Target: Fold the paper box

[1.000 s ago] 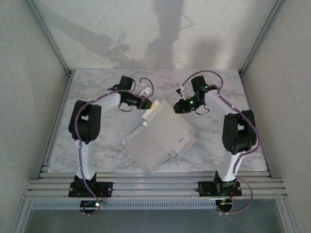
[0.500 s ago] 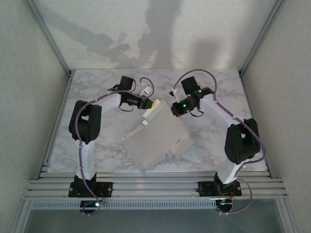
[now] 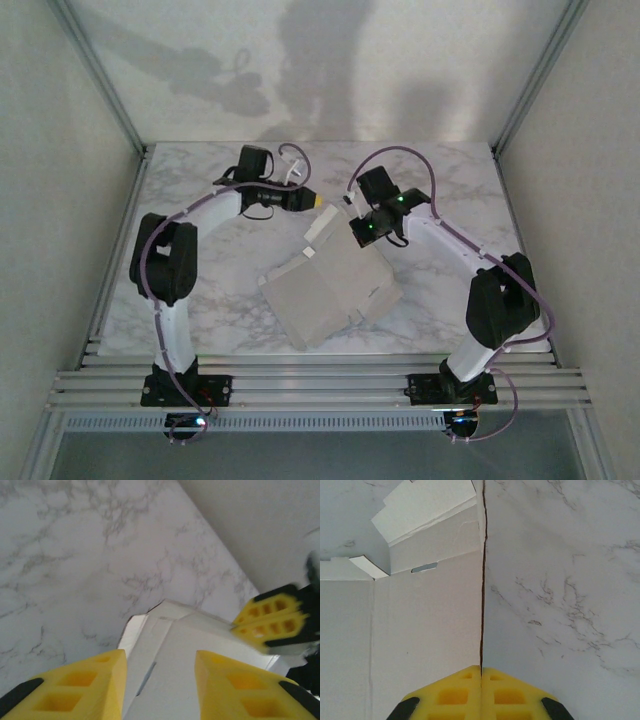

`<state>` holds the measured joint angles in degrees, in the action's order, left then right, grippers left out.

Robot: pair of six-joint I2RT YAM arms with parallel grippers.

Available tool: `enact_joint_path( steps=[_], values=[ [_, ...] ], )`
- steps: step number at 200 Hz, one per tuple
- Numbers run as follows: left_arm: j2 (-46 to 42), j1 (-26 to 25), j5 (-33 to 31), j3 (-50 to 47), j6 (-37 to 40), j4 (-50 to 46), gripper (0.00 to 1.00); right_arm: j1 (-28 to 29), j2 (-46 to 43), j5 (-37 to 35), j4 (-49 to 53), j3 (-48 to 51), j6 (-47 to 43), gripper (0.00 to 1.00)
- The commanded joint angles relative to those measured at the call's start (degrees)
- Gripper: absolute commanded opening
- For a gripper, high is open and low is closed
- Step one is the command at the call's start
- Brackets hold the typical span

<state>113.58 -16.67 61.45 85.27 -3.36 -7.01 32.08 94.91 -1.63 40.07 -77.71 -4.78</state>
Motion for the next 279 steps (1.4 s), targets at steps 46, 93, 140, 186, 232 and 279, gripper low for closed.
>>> enact_joint_path(
  steps=[46, 93, 140, 186, 232, 279],
  values=[
    [-2.2, -4.2, 0.4, 2.2, -10.0, -0.6, 0.55, 1.3, -2.6, -1.9, 0.6, 1.0, 1.1, 0.00],
    [2.5, -6.9, 0.2, 4.8, -17.0, 2.2, 0.57, 1.5, -3.6, -1.8, 0.8, 1.3, 1.0, 0.00],
    [5.4, -8.0, -2.0, 6.4, -20.5, 3.5, 0.63, 1.7, -4.5, -1.6, 0.8, 2.1, 0.8, 0.00],
    [8.2, -8.0, -6.2, 9.8, -19.7, -0.4, 0.63, 1.8, -4.9, -1.7, 0.7, 2.7, 0.8, 0.00],
    [9.6, -8.0, -4.2, 11.5, -19.9, 0.1, 0.62, 1.8, -5.0, -1.6, 0.4, 3.0, 0.7, 0.00],
    [9.2, -8.4, 0.9, 12.1, -15.2, -2.1, 0.58, 1.8, -4.8, -1.7, 0.4, 3.1, 0.6, 0.00]
  ],
)
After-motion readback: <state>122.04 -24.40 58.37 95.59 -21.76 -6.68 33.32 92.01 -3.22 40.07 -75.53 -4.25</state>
